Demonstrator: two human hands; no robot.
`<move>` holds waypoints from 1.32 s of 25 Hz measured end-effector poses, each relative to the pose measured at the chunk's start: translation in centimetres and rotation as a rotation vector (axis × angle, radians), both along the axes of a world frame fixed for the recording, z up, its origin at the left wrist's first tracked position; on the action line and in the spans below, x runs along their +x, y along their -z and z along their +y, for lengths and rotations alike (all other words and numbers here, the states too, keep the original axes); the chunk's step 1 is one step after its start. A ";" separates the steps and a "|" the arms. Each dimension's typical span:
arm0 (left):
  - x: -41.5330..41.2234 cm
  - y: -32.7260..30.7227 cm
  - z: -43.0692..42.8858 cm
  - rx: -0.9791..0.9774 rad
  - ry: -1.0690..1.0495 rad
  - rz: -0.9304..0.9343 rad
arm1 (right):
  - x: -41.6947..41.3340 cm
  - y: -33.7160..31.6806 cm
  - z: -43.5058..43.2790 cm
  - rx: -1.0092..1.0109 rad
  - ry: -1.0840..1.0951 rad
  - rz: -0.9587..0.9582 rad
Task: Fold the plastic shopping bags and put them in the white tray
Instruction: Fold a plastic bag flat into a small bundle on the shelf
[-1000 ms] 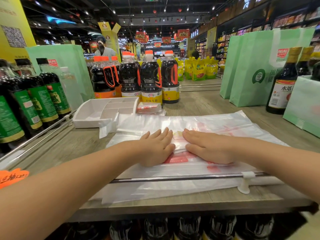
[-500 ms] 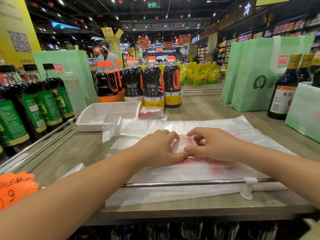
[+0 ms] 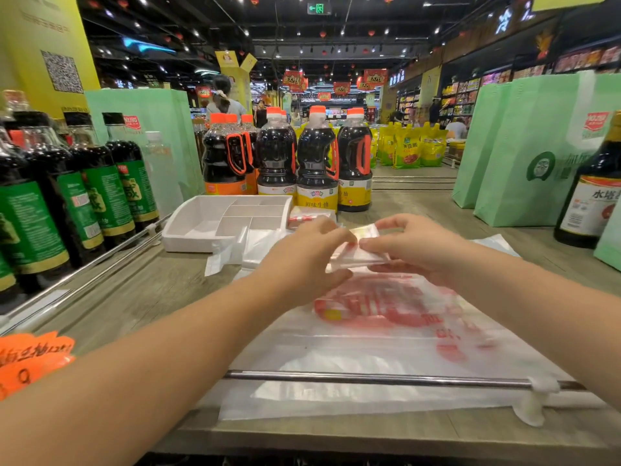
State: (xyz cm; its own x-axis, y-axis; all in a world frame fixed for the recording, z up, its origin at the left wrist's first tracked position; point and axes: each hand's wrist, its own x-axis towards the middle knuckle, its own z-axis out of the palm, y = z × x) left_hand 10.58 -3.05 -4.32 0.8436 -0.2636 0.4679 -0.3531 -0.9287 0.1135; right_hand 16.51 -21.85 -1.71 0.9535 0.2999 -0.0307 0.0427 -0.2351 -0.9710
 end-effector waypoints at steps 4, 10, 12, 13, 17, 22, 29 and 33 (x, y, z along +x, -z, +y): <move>2.6 -2.5 2.4 0.090 -0.043 -0.301 | 3.1 -1.6 3.5 0.193 0.045 -0.032; 10.8 -1.9 6.9 0.169 -0.124 -0.215 | 9.4 -1.0 8.3 0.017 0.033 -0.149; 12.6 -0.8 7.4 0.155 -0.158 -0.162 | 11.1 0.2 8.9 -0.169 0.057 -0.263; 13.2 -0.2 7.6 0.142 -0.184 -0.150 | 11.5 0.7 9.0 -0.284 0.064 -0.332; 14.0 0.7 8.0 0.289 -0.246 -0.169 | 11.8 2.7 8.4 -0.673 0.016 -0.688; 13.1 0.4 6.7 0.397 -0.438 -0.045 | 12.4 3.6 8.9 -0.755 -0.013 -0.836; 13.0 0.9 6.5 0.436 -0.444 0.156 | 12.1 3.9 9.1 -1.021 -0.162 -0.832; 12.8 0.5 6.2 0.342 -0.445 0.156 | 11.9 3.7 9.0 -0.959 -0.126 -0.840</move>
State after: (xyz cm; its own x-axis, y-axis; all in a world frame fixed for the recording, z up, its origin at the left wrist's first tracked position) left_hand 23.35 3.14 -4.82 0.9600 0.0175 0.2796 0.0760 -0.9769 -0.1997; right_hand 28.42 -12.87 -5.46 0.7521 0.5810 0.3112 0.6299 -0.7725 -0.0802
